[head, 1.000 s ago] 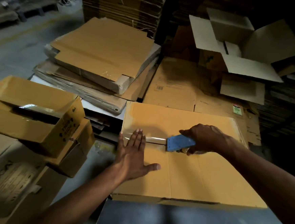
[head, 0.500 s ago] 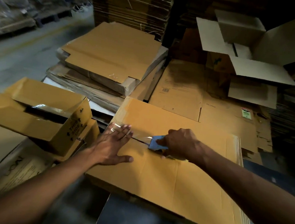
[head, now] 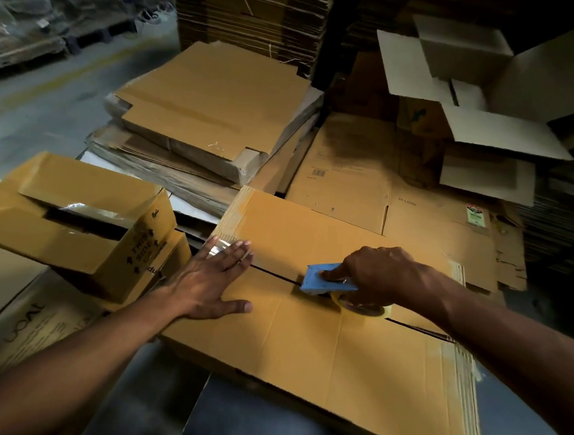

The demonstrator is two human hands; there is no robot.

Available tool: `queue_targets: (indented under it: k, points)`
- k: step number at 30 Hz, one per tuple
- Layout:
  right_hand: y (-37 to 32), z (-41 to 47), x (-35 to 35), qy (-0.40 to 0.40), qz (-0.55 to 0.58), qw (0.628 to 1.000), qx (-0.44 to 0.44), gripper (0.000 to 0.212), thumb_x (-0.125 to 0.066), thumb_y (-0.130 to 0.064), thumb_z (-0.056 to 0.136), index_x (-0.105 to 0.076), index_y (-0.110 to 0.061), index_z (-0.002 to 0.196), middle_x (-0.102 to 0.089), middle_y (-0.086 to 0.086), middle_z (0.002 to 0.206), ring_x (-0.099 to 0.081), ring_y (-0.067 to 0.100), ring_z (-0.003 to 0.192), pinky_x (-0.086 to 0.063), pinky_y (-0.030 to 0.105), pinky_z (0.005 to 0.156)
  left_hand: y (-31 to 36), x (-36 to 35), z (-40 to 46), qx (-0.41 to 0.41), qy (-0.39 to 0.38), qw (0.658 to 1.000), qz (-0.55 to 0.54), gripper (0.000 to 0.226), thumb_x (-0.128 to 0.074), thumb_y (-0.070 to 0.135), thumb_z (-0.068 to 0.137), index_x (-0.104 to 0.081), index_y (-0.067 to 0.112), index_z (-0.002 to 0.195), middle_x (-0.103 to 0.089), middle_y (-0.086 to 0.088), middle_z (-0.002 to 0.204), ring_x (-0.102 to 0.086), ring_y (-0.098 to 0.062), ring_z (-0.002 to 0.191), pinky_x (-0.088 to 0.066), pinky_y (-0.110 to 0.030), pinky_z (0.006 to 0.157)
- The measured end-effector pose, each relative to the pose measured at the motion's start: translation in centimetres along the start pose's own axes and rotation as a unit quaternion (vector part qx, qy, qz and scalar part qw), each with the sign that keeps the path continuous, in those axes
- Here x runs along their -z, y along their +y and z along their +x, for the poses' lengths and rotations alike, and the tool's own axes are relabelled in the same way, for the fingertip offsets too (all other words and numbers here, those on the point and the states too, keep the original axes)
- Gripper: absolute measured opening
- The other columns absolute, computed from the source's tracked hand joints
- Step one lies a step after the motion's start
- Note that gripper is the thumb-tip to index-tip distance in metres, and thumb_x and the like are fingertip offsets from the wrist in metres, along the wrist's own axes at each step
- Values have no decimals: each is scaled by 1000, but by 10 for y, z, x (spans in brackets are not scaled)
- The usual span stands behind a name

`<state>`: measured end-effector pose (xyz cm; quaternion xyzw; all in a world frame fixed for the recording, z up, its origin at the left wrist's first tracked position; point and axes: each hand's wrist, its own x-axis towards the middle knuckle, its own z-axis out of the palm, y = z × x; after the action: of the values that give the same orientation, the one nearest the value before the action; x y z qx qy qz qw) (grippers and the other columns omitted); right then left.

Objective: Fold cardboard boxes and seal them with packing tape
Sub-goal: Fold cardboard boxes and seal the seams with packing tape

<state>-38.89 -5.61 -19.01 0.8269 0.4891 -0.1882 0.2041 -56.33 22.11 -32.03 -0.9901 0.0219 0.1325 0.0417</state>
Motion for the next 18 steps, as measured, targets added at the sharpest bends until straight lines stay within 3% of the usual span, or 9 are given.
queue_targets:
  k: [4, 11, 14, 18]
  points:
    - [12, -16, -20, -15, -7, 1000, -6, 63, -60, -49, 98, -31, -56, 153, -60, -5, 128, -64, 20, 107, -47, 32, 71, 3, 3, -1, 2, 17, 1000, -16, 109, -7, 95, 84, 15, 23, 161, 26, -1, 168, 26, -17, 155, 17, -49, 125]
    - [8, -21, -43, -10, -33, 999, 5, 55, -54, -46, 101, -37, -51, 153, -60, 0, 125, -65, 24, 109, -53, 35, 82, 44, 10, 4, 38, -28, 999, -16, 124, -1, 102, 74, 23, 17, 160, 33, -4, 166, 31, -20, 153, 17, -58, 122]
    - [13, -23, -46, 5, -31, 999, 7, 55, -55, -45, 101, -38, -50, 153, -60, -1, 124, -65, 23, 108, -50, 32, 78, 75, 12, 8, 76, -24, 995, -60, 130, -2, 104, 71, 21, 12, 160, 33, -5, 165, 30, -19, 153, 19, -60, 121]
    - [13, -22, -47, -1, -23, 1000, 17, 55, -55, -40, 103, -39, -43, 155, -57, 3, 134, -60, 27, 120, -45, 31, 87, 142, 22, 19, 23, -75, 994, -82, 123, -7, 98, 77, 16, 13, 161, 25, -6, 168, 24, -19, 155, 16, -60, 122]
